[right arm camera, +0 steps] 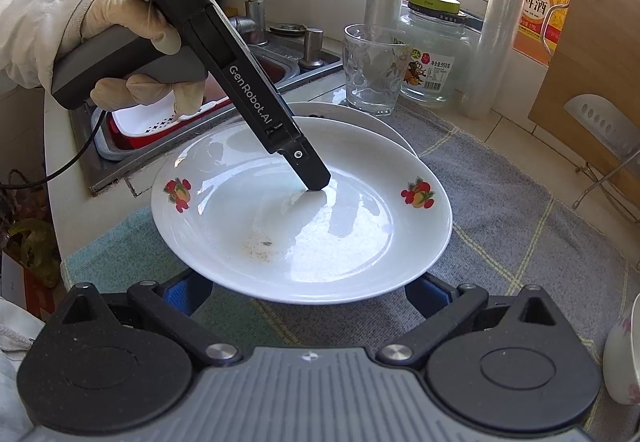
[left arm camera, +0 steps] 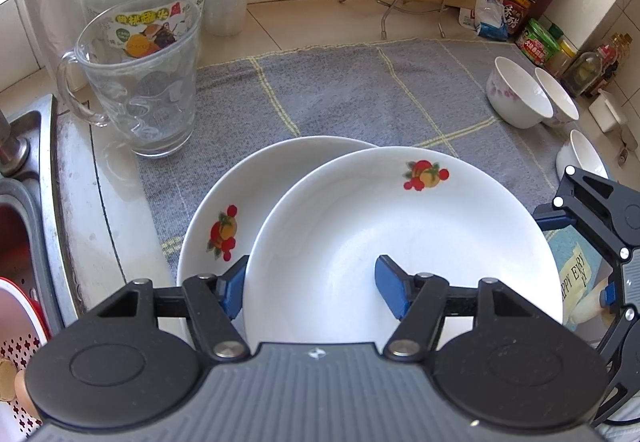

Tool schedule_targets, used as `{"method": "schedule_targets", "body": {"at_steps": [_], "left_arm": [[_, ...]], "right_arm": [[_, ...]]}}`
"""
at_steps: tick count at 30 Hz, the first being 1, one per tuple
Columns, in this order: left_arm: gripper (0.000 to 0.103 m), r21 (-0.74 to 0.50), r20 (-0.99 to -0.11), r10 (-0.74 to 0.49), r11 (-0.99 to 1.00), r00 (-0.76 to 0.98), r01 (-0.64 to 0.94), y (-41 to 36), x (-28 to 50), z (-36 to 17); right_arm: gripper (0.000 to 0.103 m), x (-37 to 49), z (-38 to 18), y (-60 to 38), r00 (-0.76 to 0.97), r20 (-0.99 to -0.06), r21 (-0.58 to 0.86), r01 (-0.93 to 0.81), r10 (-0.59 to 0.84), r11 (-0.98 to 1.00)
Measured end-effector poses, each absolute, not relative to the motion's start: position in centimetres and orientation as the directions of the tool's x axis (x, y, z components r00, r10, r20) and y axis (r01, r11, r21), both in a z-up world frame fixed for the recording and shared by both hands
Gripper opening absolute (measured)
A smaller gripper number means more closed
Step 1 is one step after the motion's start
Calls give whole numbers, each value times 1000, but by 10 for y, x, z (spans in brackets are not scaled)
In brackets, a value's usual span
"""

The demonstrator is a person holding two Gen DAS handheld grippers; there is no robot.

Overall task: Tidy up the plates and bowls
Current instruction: 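Carry the plate with the left tool over the plate stack by the sink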

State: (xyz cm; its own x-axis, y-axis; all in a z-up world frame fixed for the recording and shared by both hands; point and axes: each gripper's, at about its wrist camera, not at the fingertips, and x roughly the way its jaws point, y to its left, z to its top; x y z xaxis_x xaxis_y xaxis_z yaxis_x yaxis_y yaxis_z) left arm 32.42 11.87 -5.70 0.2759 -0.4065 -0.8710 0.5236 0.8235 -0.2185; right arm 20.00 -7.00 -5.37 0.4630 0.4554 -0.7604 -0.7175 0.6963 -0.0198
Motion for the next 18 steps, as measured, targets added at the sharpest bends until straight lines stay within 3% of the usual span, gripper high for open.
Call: {"method": "schedule_targets", "body": {"at_steps": [18], "left_arm": [[65,-145,-902,-327,844,283,516,121,317,-51]], "right_arm": [[103,204,-58,-68,438,-756,-13,-754,487,657]]}}
